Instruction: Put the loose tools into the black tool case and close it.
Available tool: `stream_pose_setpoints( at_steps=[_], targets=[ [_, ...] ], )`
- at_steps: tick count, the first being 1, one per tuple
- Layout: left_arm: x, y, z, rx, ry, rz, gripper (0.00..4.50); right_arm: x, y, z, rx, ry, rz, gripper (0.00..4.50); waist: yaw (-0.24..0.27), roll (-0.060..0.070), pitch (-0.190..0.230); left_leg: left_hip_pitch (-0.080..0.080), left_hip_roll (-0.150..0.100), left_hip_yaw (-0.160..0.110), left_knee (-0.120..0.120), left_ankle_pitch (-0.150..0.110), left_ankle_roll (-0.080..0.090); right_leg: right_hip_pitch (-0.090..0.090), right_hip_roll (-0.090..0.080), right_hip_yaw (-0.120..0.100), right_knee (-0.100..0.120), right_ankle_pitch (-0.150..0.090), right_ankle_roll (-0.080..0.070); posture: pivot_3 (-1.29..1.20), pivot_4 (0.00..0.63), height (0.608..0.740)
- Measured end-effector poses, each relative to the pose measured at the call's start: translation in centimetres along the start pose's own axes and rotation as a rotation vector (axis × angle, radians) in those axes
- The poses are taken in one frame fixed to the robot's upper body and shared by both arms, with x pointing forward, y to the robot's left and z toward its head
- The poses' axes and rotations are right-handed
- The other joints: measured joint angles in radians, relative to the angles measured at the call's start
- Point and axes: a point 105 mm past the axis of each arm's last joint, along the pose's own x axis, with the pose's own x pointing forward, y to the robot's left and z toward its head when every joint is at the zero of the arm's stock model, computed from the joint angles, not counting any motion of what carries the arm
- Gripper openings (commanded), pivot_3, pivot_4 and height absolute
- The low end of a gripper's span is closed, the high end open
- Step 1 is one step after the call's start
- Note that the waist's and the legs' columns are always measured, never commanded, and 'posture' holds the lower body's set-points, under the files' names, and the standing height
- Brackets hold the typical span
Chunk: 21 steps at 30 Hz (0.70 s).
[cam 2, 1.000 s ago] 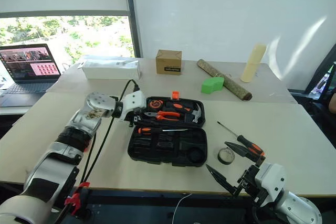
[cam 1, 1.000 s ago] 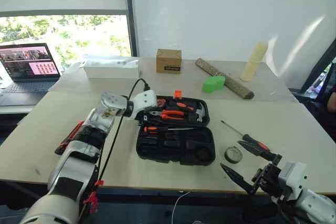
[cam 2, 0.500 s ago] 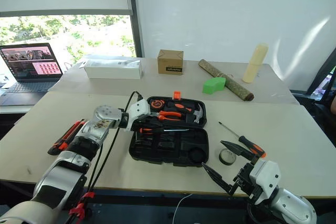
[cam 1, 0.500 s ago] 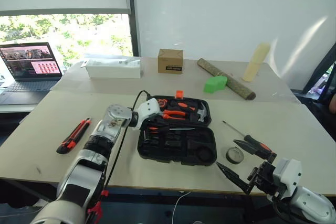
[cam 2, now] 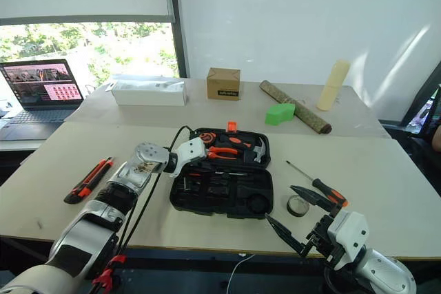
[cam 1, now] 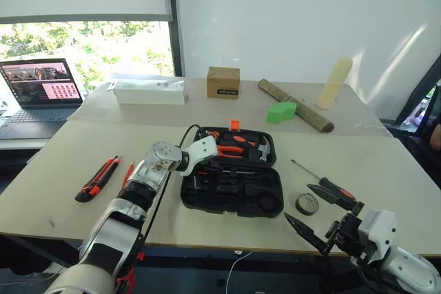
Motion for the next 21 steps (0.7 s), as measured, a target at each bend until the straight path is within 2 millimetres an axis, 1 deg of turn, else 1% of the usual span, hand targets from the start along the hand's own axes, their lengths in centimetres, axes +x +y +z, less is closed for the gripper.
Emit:
stream_pose_setpoints(
  at_steps=[1, 6, 7, 9, 10, 11, 12, 13, 14, 15, 16, 17, 18, 20, 21],
  targets=[
    [0.1, 0.0, 0.0, -0.017, 0.006, -0.001, 0.06, 0.0, 0.0, 0.0, 0.0, 0.0, -0.001, 4.5, 0.0, 0.0, -0.001, 0.0, 0.0, 0.0, 0.0, 0.0, 0.0, 0.0, 0.0, 0.0, 0.0, -0.002, 0.004, 0.0, 0.15, 0.74],
    [0.3, -0.1, -0.1, -0.032, 0.008, 0.001, 0.06, -0.7, 0.1, 0.0, 0.006, 0.02, -0.021, 4.5, 0.001, 0.004, -0.007, 0.0, 0.0, 0.0, -0.001, 0.0, 0.001, 0.0, -0.001, 0.001, 0.0, -0.002, 0.003, 0.0, 0.15, 0.74],
    [0.2, 0.0, 0.2, -0.023, -0.018, 0.009, 0.06, -1.0, 0.1, -0.1, 0.011, 0.03, -0.031, 4.5, 0.002, 0.004, -0.007, 0.0, 0.0, 0.0, -0.001, 0.0, 0.001, 0.0, -0.002, 0.001, 0.0, -0.002, 0.003, 0.0, 0.15, 0.74],
    [-0.2, 0.0, -0.2, -0.044, -0.111, 0.031, 0.56, -2.4, -0.4, -0.2, 0.023, 0.068, -0.074, 4.5, 0.001, 0.005, -0.008, 0.0, 0.0, 0.0, -0.003, 0.0, 0.001, -0.002, -0.003, 0.001, 0.0, -0.001, 0.001, 0.0, 0.15, 0.74],
    [-0.8, -0.3, -0.3, -0.052, -0.17, 0.024, 0.68, -3.3, -0.6, -0.3, 0.029, 0.093, -0.096, 4.5, 0.0, 0.005, -0.007, -0.002, 0.0, 0.0, -0.003, 0.0, 0.001, -0.003, -0.002, 0.001, 0.0, -0.001, 0.0, 0.0, 0.15, 0.74],
    [-1.6, -0.5, -0.4, -0.057, -0.224, 0.011, 1.13, -4.3, -0.8, -0.6, 0.035, 0.125, -0.117, 4.5, -0.001, 0.005, -0.007, -0.003, 0.0, 0.0, -0.004, 0.0, 0.001, -0.004, -0.002, 0.001, -0.001, -0.001, 0.0, 0.0, 0.15, 0.74],
    [-2.9, -0.5, -0.4, -0.047, -0.285, 0.001, 1.44, -5.5, -1.2, -1.0, 0.037, 0.161, -0.148, 4.5, -0.004, 0.005, -0.007, -0.004, 0.0, 0.001, -0.005, 0.0, 0.001, -0.006, -0.002, 0.001, -0.001, -0.001, -0.001, 0.0, 0.15, 0.74],
    [-4.2, -0.4, -0.3, -0.033, -0.33, 0.002, 1.9, -6.6, -1.5, -1.5, 0.039, 0.198, -0.178, 4.5, -0.005, 0.005, -0.007, -0.004, 0.0, 0.001, -0.005, 0.0, 0.001, -0.006, -0.001, 0.001, -0.001, -0.001, -0.001, 0.0, 0.15, 0.74],
    [-6.0, 0.0, -0.2, -0.002, -0.371, 0.021, 2.24, -8.0, -1.7, -2.1, 0.05, 0.245, -0.213, 4.5, -0.006, 0.005, -0.007, -0.004, 0.0, 0.001, -0.005, 0.0, 0.001, -0.006, -0.002, 0.001, -0.001, -0.001, -0.001, 0.0, 0.15, 0.74],
    [-7.2, 0.1, -0.4, 0.019, -0.384, 0.032, 2.59, -8.7, -1.9, -2.4, 0.054, 0.261, -0.234, 4.5, -0.008, 0.005, -0.007, -0.003, 0.0, 0.001, -0.006, 0.0, 0.001, -0.006, -0.002, 0.001, -0.001, -0.001, -0.001, 0.0, 0.15, 0.74],
    [-9.1, -0.2, -1.1, 0.056, -0.387, 0.03, 3.07, -9.7, -2.1, -2.8, 0.056, 0.283, -0.266, 4.5, -0.012, 0.007, -0.008, -0.002, 0.0, 0.002, -0.007, 0.0, 0.001, -0.005, -0.002, 0.002, -0.002, -0.002, -0.001, 0.0, 0.15, 0.74],
    [-10.2, -0.6, -2.0, 0.06, -0.376, 0.027, 3.25, -10.5, -2.2, -3.1, 0.061, 0.305, -0.289, 4.5, -0.012, 0.008, -0.008, 0.0, 0.0, 0.002, -0.008, -0.001, 0.001, -0.004, -0.002, 0.002, -0.002, -0.002, -0.001, 0.0, 0.15, 0.74],
    [-11.4, -1.3, -3.3, 0.04, -0.355, 0.013, 3.73, -11.5, -2.3, -3.4, 0.068, 0.33, -0.315, 4.5, -0.014, 0.008, -0.008, 0.002, 0.0, 0.002, -0.009, -0.001, 0.001, -0.003, -0.002, 0.003, -0.002, -0.003, -0.001, 0.0, 0.15, 0.74],
    [-13.6, -3.1, -6.1, -0.048, -0.318, -0.01, 4.4, -13.0, -2.6, -4.1, 0.075, 0.383, -0.364, 4.5, -0.016, 0.009, -0.007, 0.002, 0.001, 0.003, -0.009, -0.001, 0.001, -0.004, -0.003, 0.003, -0.002, -0.004, -0.001, 0.0, 0.15, 0.74],
    [-14.3, -3.8, -7.2, -0.084, -0.302, -0.011, 4.4, -13.2, -2.9, -4.2, 0.075, 0.394, -0.384, 4.5, -0.017, 0.009, -0.007, 0.001, 0.001, 0.002, -0.009, -0.001, 0.001, -0.004, -0.004, 0.002, -0.002, -0.004, -0.001, 0.0, 0.15, 0.74]
  ],
)
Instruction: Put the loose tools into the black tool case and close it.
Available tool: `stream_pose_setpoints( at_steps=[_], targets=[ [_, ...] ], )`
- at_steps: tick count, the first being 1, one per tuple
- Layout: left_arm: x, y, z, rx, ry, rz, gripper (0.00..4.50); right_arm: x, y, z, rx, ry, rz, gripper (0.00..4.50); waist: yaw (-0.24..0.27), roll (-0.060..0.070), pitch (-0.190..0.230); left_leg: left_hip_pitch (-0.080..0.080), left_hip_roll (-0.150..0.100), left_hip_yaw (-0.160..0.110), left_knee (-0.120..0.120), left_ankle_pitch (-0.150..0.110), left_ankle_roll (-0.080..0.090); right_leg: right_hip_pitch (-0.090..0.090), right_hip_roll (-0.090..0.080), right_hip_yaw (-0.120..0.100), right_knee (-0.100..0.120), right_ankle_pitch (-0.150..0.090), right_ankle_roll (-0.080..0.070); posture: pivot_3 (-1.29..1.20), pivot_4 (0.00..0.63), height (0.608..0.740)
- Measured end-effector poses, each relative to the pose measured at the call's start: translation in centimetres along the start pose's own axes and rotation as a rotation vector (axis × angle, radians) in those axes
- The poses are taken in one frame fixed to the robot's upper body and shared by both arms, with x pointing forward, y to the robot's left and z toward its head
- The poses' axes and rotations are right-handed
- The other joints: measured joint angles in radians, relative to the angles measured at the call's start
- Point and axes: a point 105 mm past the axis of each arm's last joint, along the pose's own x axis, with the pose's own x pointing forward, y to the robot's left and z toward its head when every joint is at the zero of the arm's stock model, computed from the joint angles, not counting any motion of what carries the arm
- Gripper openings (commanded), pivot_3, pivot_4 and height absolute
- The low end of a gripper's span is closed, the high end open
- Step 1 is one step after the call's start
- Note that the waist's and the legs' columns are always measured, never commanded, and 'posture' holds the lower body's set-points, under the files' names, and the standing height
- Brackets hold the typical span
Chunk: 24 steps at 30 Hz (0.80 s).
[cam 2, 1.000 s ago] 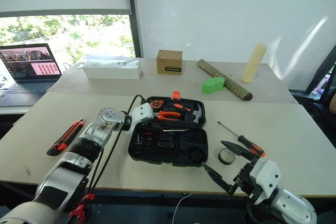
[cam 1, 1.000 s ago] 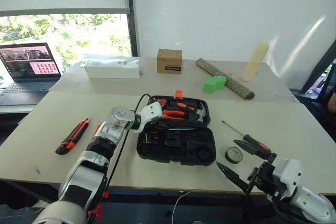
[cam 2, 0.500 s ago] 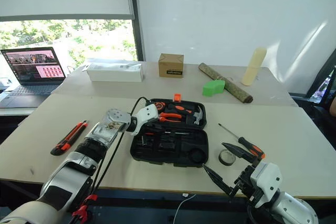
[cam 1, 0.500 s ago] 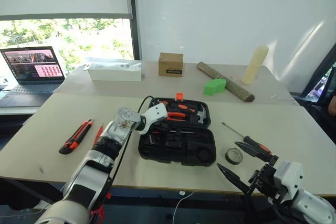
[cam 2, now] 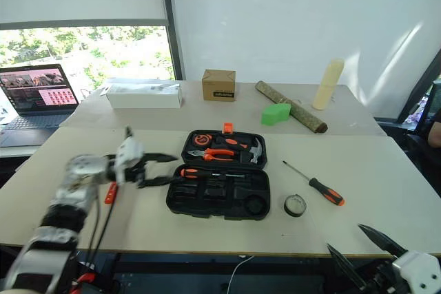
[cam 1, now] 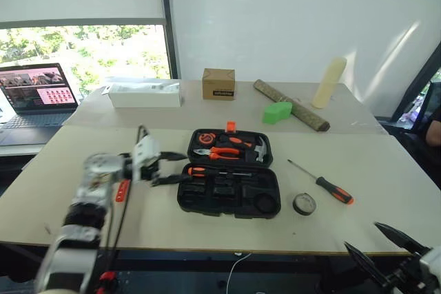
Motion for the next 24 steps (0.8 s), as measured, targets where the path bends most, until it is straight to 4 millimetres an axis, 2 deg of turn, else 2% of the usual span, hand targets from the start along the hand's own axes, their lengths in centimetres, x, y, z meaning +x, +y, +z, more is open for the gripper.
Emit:
stream_pose_setpoints(
  at_steps=[2, 4, 6, 9, 11, 13, 16, 20, 24],
  targets=[
    [-1.2, -1.0, -0.6, -0.039, 0.003, 0.009, 4.4, 0.8, -1.1, 0.0, 0.012, 0.037, -0.031, 4.5, 0.002, -0.001, 0.001, 0.0, 0.0, 0.0, 0.001, 0.0, 0.0, 0.0, -0.003, 0.0, 0.0, -0.004, -0.004, 0.0, 0.15, 0.74],
    [-1.3, -1.3, -0.2, -0.027, -0.005, 0.005, 4.4, 2.4, -2.3, 0.9, -0.004, 0.042, -0.039, 4.5, 0.005, -0.001, 0.001, 0.0, -0.001, 0.001, 0.003, 0.001, 0.001, 0.001, -0.006, -0.001, 0.0, -0.003, 0.0, 0.0, 0.15, 0.74],
    [-1.2, -1.6, 0.7, -0.013, -0.033, 0.011, 4.4, 5.7, -3.8, 3.6, -0.056, 0.035, 0.014, 4.5, 0.006, 0.001, 0.002, 0.0, -0.003, 0.003, 0.003, 0.003, 0.003, 0.001, -0.011, 0.0, 0.0, 0.0, 0.004, 0.0, 0.15, 0.74],
    [-0.7, -1.9, 1.1, -0.014, -0.056, 0.03, 4.4, 9.3, -4.5, 5.4, -0.08, 0.1, 0.096, 4.5, 0.007, 0.001, 0.002, 0.0, -0.003, 0.003, 0.002, 0.003, 0.003, 0.001, -0.008, -0.002, 0.0, 0.001, 0.001, 0.0, 0.15, 0.74],
    [0.1, -2.3, 1.2, -0.018, -0.076, 0.029, 4.4, 11.3, -4.9, 5.0, -0.06, 0.186, 0.138, 4.5, 0.012, 0.001, 0.002, -0.002, -0.003, 0.001, 0.001, 0.003, 0.003, 0.0, -0.006, -0.003, 0.0, 0.004, -0.001, 0.0, 0.15, 0.74],
    [0.4, -2.6, 1.0, -0.033, -0.075, 0.028, 4.4, 12.3, -5.0, 4.2, -0.03, 0.251, 0.15, 4.5, 0.018, 0.001, 0.002, -0.004, -0.003, 0.0, 0.0, 0.002, 0.002, -0.002, -0.004, -0.004, -0.001, 0.004, 0.001, 0.0, 0.15, 0.74],
    [0.6, -2.8, 1.1, -0.027, -0.075, 0.038, 4.4, 13.9, -5.4, 2.5, 0.015, 0.365, 0.157, 4.5, 0.017, 0.001, 0.001, -0.015, -0.004, 0.0, 0.001, 0.002, 0.002, -0.01, -0.003, -0.004, -0.002, 0.004, 0.001, 0.0, 0.15, 0.74],
    [0.7, -3.2, 1.1, -0.026, -0.077, 0.044, 4.5, 15.3, -5.9, 1.6, 0.038, 0.429, 0.168, 3.45, 0.014, 0.001, 0.001, -0.019, -0.004, 0.001, 0.002, 0.004, -0.001, -0.013, -0.003, -0.005, -0.008, 0.005, 0.005, 0.0, 0.15, 0.74],
    [0.5, -3.4, 0.8, -0.037, -0.076, 0.049, 4.5, 15.9, -6.2, 0.9, 0.043, 0.472, 0.2, 1.97, 0.012, 0.001, 0.001, -0.02, -0.004, 0.002, 0.002, 0.002, 0.001, -0.011, -0.003, -0.004, -0.012, 0.007, 0.007, 0.0, 0.15, 0.74]
  ],
)
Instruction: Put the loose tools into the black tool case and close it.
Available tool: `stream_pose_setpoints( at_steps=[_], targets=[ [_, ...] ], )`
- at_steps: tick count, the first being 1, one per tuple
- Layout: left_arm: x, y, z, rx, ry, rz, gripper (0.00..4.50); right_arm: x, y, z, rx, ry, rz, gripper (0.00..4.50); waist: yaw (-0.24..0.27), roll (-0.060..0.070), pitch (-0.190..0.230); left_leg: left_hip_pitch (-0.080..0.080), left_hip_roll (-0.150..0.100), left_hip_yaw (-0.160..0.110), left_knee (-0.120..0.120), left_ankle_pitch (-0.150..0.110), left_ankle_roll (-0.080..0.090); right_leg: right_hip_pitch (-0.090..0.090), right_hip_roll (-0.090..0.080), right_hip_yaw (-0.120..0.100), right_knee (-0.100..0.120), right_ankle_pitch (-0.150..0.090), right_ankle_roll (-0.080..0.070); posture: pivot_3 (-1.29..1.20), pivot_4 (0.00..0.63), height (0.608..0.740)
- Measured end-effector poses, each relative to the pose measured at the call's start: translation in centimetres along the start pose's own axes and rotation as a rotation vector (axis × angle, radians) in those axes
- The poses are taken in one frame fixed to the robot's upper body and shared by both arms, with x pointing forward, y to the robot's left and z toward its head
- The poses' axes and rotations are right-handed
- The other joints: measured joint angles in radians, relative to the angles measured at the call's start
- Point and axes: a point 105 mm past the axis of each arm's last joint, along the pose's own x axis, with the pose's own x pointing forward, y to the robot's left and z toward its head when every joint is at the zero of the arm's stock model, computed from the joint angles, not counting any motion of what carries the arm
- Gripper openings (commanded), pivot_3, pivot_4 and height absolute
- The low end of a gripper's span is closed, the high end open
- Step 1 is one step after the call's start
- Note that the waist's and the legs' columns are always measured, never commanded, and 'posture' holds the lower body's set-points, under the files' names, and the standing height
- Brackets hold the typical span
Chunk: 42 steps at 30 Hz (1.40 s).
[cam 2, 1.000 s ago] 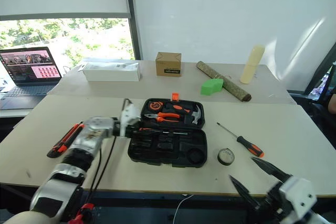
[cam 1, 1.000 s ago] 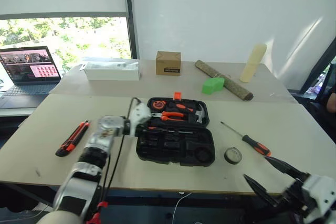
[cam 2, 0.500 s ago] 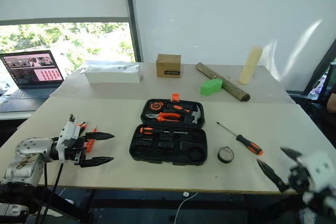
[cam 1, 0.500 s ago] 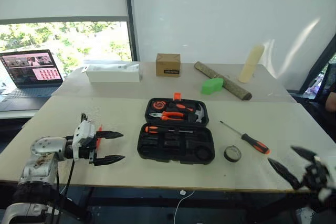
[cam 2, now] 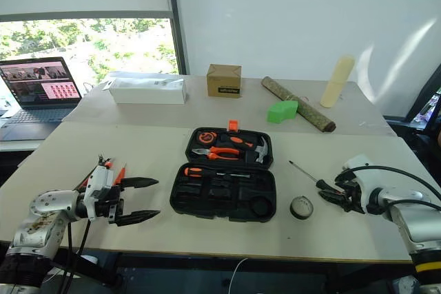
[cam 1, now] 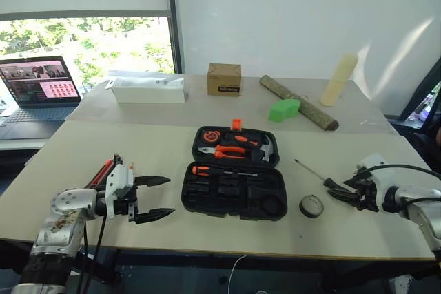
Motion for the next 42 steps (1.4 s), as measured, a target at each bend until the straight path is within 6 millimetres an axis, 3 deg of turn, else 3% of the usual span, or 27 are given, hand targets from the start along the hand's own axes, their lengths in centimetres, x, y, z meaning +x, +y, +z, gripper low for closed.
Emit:
stream_pose_setpoints(
  at_steps=[4, 8, 13, 16, 20, 23, 28, 33, 42],
  targets=[
    [-0.3, -0.1, -0.7, -0.025, 0.007, 0.01, 4.5, 0.1, -0.5, -0.3, 0.012, 0.018, 0.027, 0.71, 0.001, 0.0, 0.0, 0.001, 0.0, 0.0, 0.0, -0.002, 0.003, 0.001, 0.0, 0.0, 0.0, 0.0, 0.0, 0.0, 0.15, 0.74],
    [-0.7, 0.1, -1.3, -0.026, 0.006, 0.02, 4.5, 0.1, -0.8, -0.4, -0.037, 0.048, 0.039, 0.71, 0.002, 0.0, 0.0, 0.001, 0.0, 0.0, 0.001, -0.002, 0.003, 0.001, 0.0, 0.0, 0.0, 0.0, 0.0, 0.0, 0.15, 0.74],
    [-1.4, 0.4, -1.9, -0.028, 0.004, 0.041, 4.5, -1.4, 0.2, -0.3, -0.104, -0.016, 0.126, 0.71, 0.004, 0.001, 0.0, -0.001, 0.0, 0.0, 0.001, 0.001, -0.001, 0.0, -0.001, -0.001, 0.0, 0.001, 0.001, 0.0, 0.15, 0.74],
    [-1.8, 0.6, -1.9, -0.019, 0.002, 0.047, 4.5, -3.2, 2.2, 3.6, -0.194, -0.153, 0.233, 0.71, -0.006, 0.003, 0.0, 0.0, 0.001, 0.001, 0.001, 0.001, -0.001, 0.0, -0.001, 0.0, 0.001, 0.001, 0.0, 0.0, 0.15, 0.74],
    [-1.8, 0.7, -1.9, -0.016, -0.007, 0.04, 4.5, -4.5, 6.3, 11.1, -0.398, -0.33, 0.326, 0.71, -0.028, 0.003, 0.0, 0.002, 0.003, 0.001, 0.001, -0.002, 0.003, -0.001, 0.001, 0.0, 0.001, 0.003, -0.003, 0.0, 0.15, 0.74],
    [-1.8, 0.4, -1.7, -0.019, -0.033, 0.036, 4.5, -2.1, 11.0, 14.3, -0.491, -0.345, 0.437, 0.71, -0.029, 0.002, 0.0, 0.003, 0.006, 0.0, 0.001, 0.0, -0.001, 0.0, 0.004, -0.001, 0.002, 0.006, -0.007, 0.0, 0.15, 0.74],
    [-1.7, -0.1, -2.1, -0.049, -0.044, 0.035, 4.5, 2.8, 15.1, 12.7, -0.572, -0.17, 0.535, 0.71, -0.011, 0.002, 0.001, -0.002, 0.004, 0.001, 0.002, 0.002, -0.003, -0.006, 0.003, -0.001, 0.005, 0.006, -0.008, 0.0, 0.15, 0.74],
    [-1.0, -0.3, -1.2, -0.029, -0.069, 0.044, 4.5, 5.7, 15.3, 12.6, -0.662, -0.088, 0.493, 0.71, -0.006, 0.002, 0.001, -0.007, 0.003, 0.001, 0.003, 0.004, -0.007, -0.007, 0.004, -0.002, 0.003, 0.007, -0.005, 0.0, 0.15, 0.74],
    [-0.3, -0.5, 0.2, -0.039, -0.104, 0.092, 4.5, 6.6, 15.1, 11.8, -0.778, -0.042, 0.513, 0.71, -0.01, 0.002, 0.001, -0.008, 0.003, 0.001, 0.002, 0.004, -0.007, -0.006, 0.005, -0.003, 0.001, 0.007, -0.004, 0.0, 0.15, 0.74]
  ],
)
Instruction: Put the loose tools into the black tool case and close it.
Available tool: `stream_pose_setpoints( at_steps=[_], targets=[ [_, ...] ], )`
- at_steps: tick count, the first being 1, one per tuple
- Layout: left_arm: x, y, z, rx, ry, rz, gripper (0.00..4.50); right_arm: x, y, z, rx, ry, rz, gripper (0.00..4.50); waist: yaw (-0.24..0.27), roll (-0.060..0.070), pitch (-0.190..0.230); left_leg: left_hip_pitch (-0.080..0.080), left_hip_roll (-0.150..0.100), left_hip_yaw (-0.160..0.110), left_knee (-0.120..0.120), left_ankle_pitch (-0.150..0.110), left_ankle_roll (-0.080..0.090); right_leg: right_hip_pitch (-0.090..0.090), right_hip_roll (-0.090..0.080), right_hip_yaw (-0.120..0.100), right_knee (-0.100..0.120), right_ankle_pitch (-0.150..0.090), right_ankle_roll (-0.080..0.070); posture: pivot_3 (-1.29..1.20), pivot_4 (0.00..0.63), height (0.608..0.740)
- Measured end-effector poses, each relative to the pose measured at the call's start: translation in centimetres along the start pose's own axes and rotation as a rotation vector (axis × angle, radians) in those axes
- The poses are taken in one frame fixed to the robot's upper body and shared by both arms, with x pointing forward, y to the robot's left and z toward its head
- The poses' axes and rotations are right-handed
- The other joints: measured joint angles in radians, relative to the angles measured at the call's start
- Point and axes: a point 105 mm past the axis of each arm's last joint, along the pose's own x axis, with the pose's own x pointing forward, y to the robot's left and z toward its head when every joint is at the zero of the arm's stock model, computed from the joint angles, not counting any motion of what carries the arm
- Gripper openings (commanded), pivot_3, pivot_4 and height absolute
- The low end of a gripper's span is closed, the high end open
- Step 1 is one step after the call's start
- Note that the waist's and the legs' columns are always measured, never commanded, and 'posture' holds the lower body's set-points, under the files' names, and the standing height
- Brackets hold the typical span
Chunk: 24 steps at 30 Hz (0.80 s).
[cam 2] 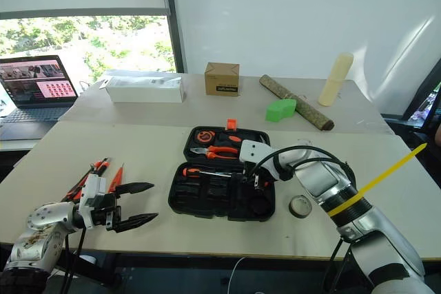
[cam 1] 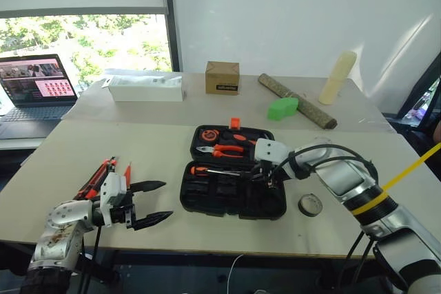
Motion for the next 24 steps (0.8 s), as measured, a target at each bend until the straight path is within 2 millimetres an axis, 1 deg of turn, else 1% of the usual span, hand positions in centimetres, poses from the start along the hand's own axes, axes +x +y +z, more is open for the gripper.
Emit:
stream_pose_setpoints(
  at_steps=[5, 10, 14, 15, 16, 18, 19, 21, 24],
  targets=[
    [0.4, 0.4, 1.4, -0.007, -0.04, 0.051, 4.5, 0.0, 0.3, -0.4, -0.032, 0.036, 0.028, 0.71, -0.002, 0.0, 0.0, 0.002, 0.0, 0.0, 0.0, 0.0, 0.0, 0.001, 0.0, 0.0, 0.0, 0.0, 0.0, 0.0, 0.15, 0.74],
    [0.6, 0.3, 1.6, -0.017, -0.042, 0.075, 4.5, 0.0, 0.3, -0.4, -0.043, 0.049, 0.033, 0.71, -0.002, 0.0, 0.0, 0.003, 0.0, 0.0, 0.0, 0.0, -0.001, 0.003, 0.0, 0.0, 0.0, 0.0, 0.0, 0.0, 0.15, 0.74],
    [0.8, 0.4, 1.8, -0.021, -0.043, 0.089, 4.5, 0.3, 0.3, -0.3, -0.049, 0.056, 0.029, 0.71, -0.004, 0.0, 0.0, 0.003, 0.0, 0.0, 0.0, 0.0, -0.001, 0.003, 0.0, 0.0, 0.0, 0.0, 0.0, 0.0, 0.15, 0.74],
    [0.9, 0.4, 1.8, -0.023, -0.044, 0.09, 4.5, 0.4, 0.3, -0.2, -0.046, 0.048, 0.03, 1.68, -0.006, 0.0, 0.0, 0.004, 0.0, 0.0, 0.0, 0.0, -0.001, 0.003, 0.001, 0.0, 0.0, 0.0, 0.0, 0.0, 0.15, 0.74],
    [0.9, 0.4, 1.8, -0.026, -0.045, 0.092, 4.5, 0.4, 0.2, -0.1, -0.036, 0.041, 0.027, 1.89, -0.008, 0.0, 0.0, 0.004, 0.0, 0.0, 0.0, 0.001, -0.001, 0.003, 0.001, 0.0, 0.0, 0.0, 0.0, 0.0, 0.15, 0.74],
    [1.0, 0.4, 1.9, -0.028, -0.047, 0.098, 4.5, -0.1, 0.2, -0.2, -0.025, 0.033, 0.045, 2.59, -0.008, 0.0, 0.0, 0.004, 0.0, 0.0, -0.001, 0.001, -0.001, 0.003, 0.002, 0.0, 0.0, 0.0, 0.0, 0.0, 0.15, 0.74],
    [1.0, 0.4, 1.9, -0.026, -0.047, 0.098, 4.5, -0.3, 0.2, -0.2, -0.022, 0.031, 0.053, 2.85, -0.008, 0.0, 0.0, 0.004, 0.0, 0.0, -0.001, 0.001, -0.001, 0.003, 0.002, 0.0, 0.0, 0.0, 0.0, 0.0, 0.15, 0.74],
    [1.1, 0.4, 2.0, -0.024, -0.048, 0.098, 4.5, -1.1, 0.5, 0.1, -0.015, 0.004, 0.095, 2.85, -0.008, 0.0, 0.0, 0.004, 0.0, 0.0, -0.001, 0.001, -0.001, 0.003, 0.001, 0.0, -0.001, 0.0, 0.0, 0.0, 0.15, 0.74],
    [1.1, 0.4, 2.0, -0.026, -0.046, 0.099, 4.5, -2.0, 1.1, 1.2, -0.023, -0.06, 0.168, 2.85, -0.01, 0.0, 0.0, 0.004, 0.0, 0.0, -0.001, 0.001, -0.001, 0.003, 0.001, 0.0, -0.001, 0.0, 0.0, 0.0, 0.15, 0.74]
  ],
)
